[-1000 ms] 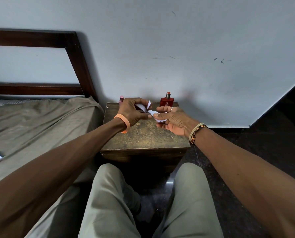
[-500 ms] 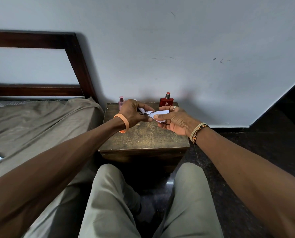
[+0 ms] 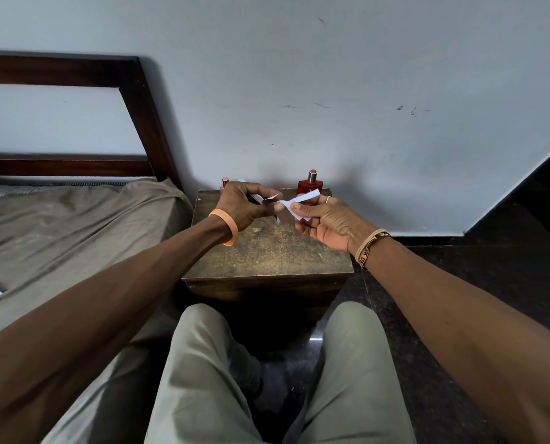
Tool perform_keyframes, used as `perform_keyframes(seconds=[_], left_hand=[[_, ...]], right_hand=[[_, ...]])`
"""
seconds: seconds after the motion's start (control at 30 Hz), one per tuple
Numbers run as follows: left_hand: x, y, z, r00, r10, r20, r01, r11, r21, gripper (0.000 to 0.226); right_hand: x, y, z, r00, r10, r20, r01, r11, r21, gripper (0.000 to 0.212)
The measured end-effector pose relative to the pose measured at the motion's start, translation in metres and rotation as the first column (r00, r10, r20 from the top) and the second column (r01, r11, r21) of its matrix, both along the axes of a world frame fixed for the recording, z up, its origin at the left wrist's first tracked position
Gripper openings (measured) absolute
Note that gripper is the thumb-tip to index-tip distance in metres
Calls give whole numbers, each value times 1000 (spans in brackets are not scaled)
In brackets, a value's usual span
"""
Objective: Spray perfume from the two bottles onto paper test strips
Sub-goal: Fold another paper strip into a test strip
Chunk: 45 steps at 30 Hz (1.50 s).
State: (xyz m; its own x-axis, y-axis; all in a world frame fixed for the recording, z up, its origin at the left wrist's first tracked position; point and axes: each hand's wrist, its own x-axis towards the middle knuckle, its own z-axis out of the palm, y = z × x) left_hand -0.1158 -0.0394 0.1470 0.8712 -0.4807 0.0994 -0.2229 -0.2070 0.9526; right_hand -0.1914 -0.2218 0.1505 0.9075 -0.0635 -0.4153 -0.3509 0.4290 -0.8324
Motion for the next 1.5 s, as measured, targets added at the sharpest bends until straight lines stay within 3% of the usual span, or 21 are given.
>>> perform_keyframes(seconds=[0.2, 0.4, 0.5, 0.6, 0.7, 0.77, 0.83, 0.9, 1.23, 1.33, 1.43, 1.5], left_hand=[[1, 3, -1, 999, 7, 49, -9, 999, 44, 22], [1, 2, -3, 982, -48, 185, 10, 980, 198, 17], [-1, 0, -3, 980, -17, 198, -25, 978, 207, 12], [-1, -2, -3, 985, 10, 174, -41, 983, 177, 12], [-1, -2, -1, 996, 62, 60, -66, 996, 57, 14], [-1, -3, 1, 982, 150, -111, -161, 983, -92, 8], [-2, -3, 5, 926, 169, -338, -261, 932, -251, 10], [0, -2, 7, 876, 146, -459, -313, 897, -312, 9], [4, 2, 8, 819, 91, -567, -362, 848, -387, 5], [2, 3, 6, 868, 161, -469, -348, 872, -345, 13], [3, 4, 2, 957, 284, -56, -289, 949, -129, 20], [3, 2, 0, 946, 252, 206, -263, 965, 24, 23]], right_hand=[[-2, 1, -1, 1000, 1, -11, -1, 1000, -2, 52], [-1, 3, 0, 999, 40, -1, -40, 999, -11, 35], [-1, 2, 0, 998, 59, 3, -59, 998, -36, 32], [-2, 2, -1, 997, 79, 10, -78, 993, -87, 16], [-2, 3, -2, 999, 43, 18, -42, 995, -89, 23], [-3, 3, -2, 999, 34, 27, -32, 995, -95, 31], [-3, 3, -3, 998, 36, 43, -33, 996, -80, 27], [-2, 3, -3, 997, 50, 60, -46, 997, -65, 20], [-1, 4, -5, 992, 84, 94, -81, 996, -39, 25], [-1, 4, -5, 994, 66, 93, -62, 997, -38, 29], [0, 5, -3, 993, 62, 96, -55, 996, -73, 34], [1, 7, -1, 994, 57, 94, -48, 994, -99, 36]])
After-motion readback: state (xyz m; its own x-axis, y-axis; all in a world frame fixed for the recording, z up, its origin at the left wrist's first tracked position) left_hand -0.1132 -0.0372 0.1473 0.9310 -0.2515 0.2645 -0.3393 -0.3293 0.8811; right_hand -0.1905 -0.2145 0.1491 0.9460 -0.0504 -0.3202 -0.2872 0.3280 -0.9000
